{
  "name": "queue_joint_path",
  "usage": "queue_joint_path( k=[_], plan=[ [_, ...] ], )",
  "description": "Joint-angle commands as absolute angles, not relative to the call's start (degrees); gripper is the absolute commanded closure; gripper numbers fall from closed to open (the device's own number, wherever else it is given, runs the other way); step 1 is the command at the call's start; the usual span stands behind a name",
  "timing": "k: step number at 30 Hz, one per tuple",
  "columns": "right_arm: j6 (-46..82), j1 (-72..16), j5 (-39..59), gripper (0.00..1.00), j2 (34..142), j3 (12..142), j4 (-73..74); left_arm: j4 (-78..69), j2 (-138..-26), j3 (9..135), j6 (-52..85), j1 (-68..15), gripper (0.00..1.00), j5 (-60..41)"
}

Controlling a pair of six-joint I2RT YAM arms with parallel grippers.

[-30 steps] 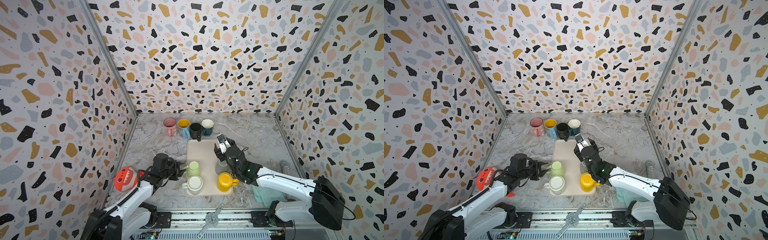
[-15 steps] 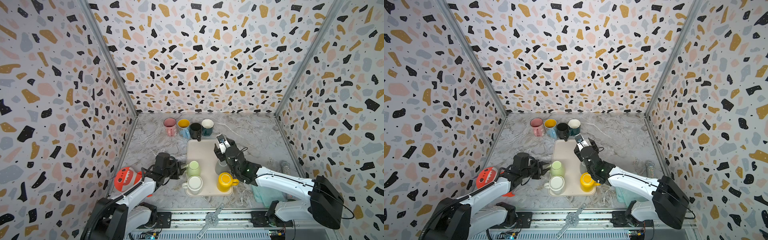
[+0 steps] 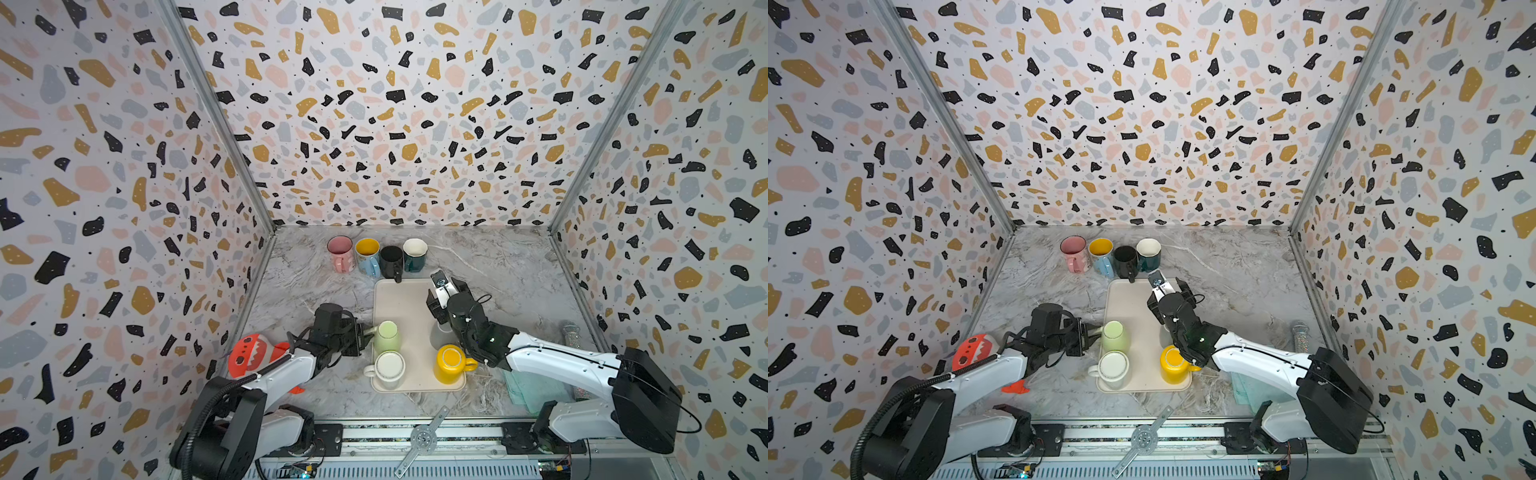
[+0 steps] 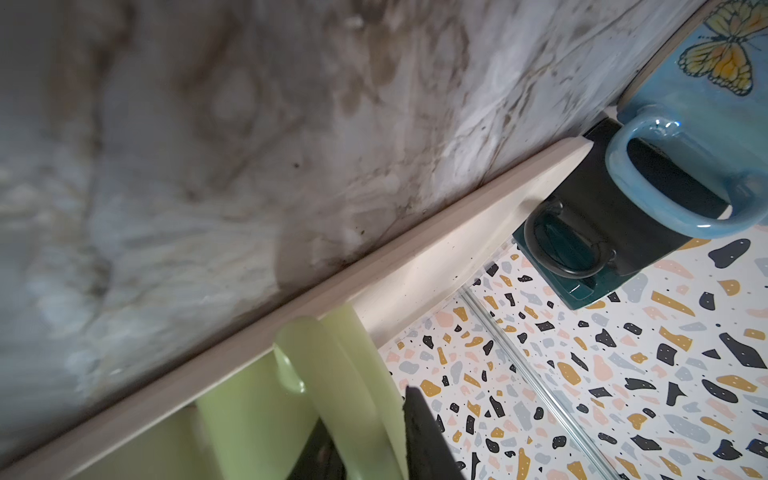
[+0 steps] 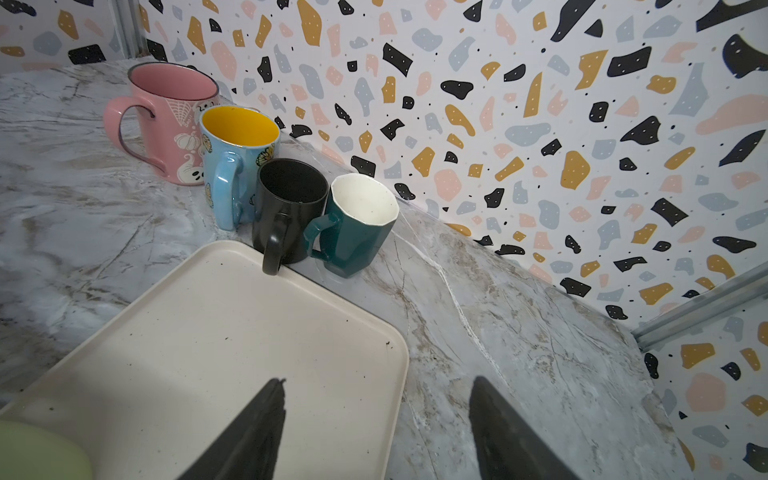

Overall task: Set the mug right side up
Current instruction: 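Close the left gripper on the light green mug's handle, then lift the light green mug off the tray with the left gripper, turning it upright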

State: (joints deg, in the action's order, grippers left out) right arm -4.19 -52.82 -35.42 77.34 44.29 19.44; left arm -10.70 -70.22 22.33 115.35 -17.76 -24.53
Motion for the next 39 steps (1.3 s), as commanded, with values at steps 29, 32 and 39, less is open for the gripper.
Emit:
queue_joint_path(
  k=[29,32,39],
  plan=[
    [-6.2,-51.1,-37.2,0.28,79.4,48.5,17.3,-29.2,-87.0,34.6,111.0,-18.0,1.00,-29.0],
    [-6.0,-51.1,-37.3,0.28,79.0,48.2,16.9,-32.8,-86.2,35.0,108.2,-17.9,1.00,-28.2],
    [-4.7,-51.2,-36.9,0.28,77.8,47.7,15.4,-37.5,-81.3,33.6,102.4,-17.9,1.00,-25.1]
  ],
)
